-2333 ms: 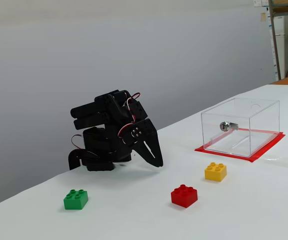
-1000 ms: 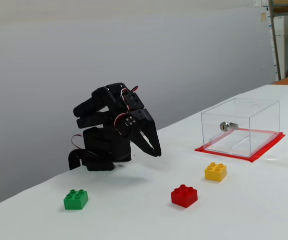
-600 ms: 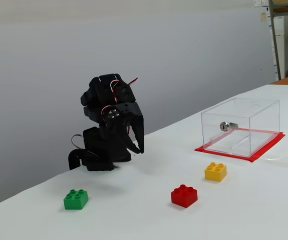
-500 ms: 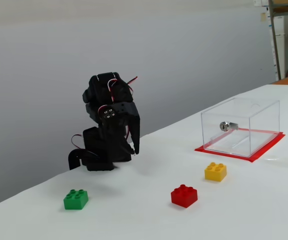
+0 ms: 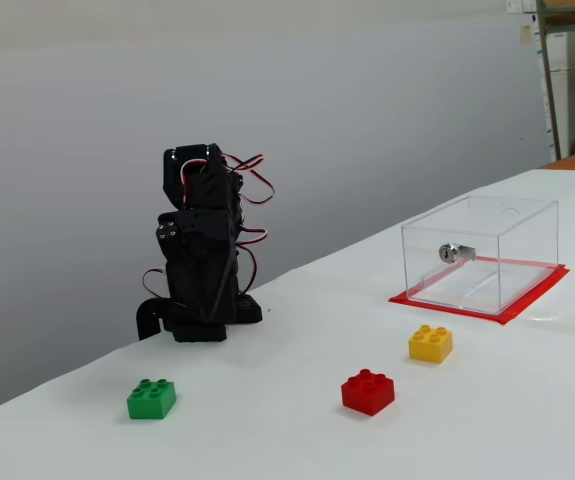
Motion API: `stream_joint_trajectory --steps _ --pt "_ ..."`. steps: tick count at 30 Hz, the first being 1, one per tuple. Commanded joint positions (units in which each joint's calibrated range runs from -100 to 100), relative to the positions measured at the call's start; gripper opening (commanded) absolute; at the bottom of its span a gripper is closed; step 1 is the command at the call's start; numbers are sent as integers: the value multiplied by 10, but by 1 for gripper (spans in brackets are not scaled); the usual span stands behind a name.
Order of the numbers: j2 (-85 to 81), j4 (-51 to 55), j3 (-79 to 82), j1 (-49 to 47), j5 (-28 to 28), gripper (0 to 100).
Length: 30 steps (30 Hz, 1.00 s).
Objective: Pick the green lego brick and place it into the transparent box
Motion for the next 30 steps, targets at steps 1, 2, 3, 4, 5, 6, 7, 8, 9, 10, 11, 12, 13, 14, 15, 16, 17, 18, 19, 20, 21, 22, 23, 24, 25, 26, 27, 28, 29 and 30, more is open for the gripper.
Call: stream_joint_trajectory --steps 1,2,3,4,5,6,7,8,9,10,11,12,13,14,15,16,17,18,19,20,21,22,23,24,25,26,27,28,29,30 --pt "7 2 -18 31 1 2" --pt "11 2 -18 40 0 2" --pt "18 2 -18 49 -1 2" --pt "26 2 -18 58 -1 2" --pt "36 2 -19 68 -1 2" --pt "47 2 -20 80 -1 2" --pt "60 2 -22 90 0 2" --pt "74 2 -23 98 1 2" --pt "88 0 -26 104 1 2" --pt "103 -6 -27 108 2 2" --pt "119 -8 -30 109 2 2" --pt "135 -13 -34 110 2 2" --pt "152 -15 -39 111 2 2" --pt "169 -15 -45 110 3 2" --pt "186 -15 -54 110 3 2" --pt "203 -15 -65 108 3 2" --pt "220 -15 -75 108 2 2" --pt "237 -15 -86 107 2 2" --pt "252 -15 -97 107 3 2" --pt "264 -14 -106 107 3 2" --pt "277 -14 -115 107 3 2" --pt "288 -14 -122 107 3 2" --pt "297 -14 -128 107 4 2" --pt "304 -14 -135 107 4 2" --pt "310 -14 -141 107 9 2" --pt "315 -14 -146 107 17 2" --pt "318 -15 -151 108 27 2" --pt "320 -16 -154 108 33 2" --pt "322 -21 -154 111 38 2" --pt "323 -28 -151 111 43 2"
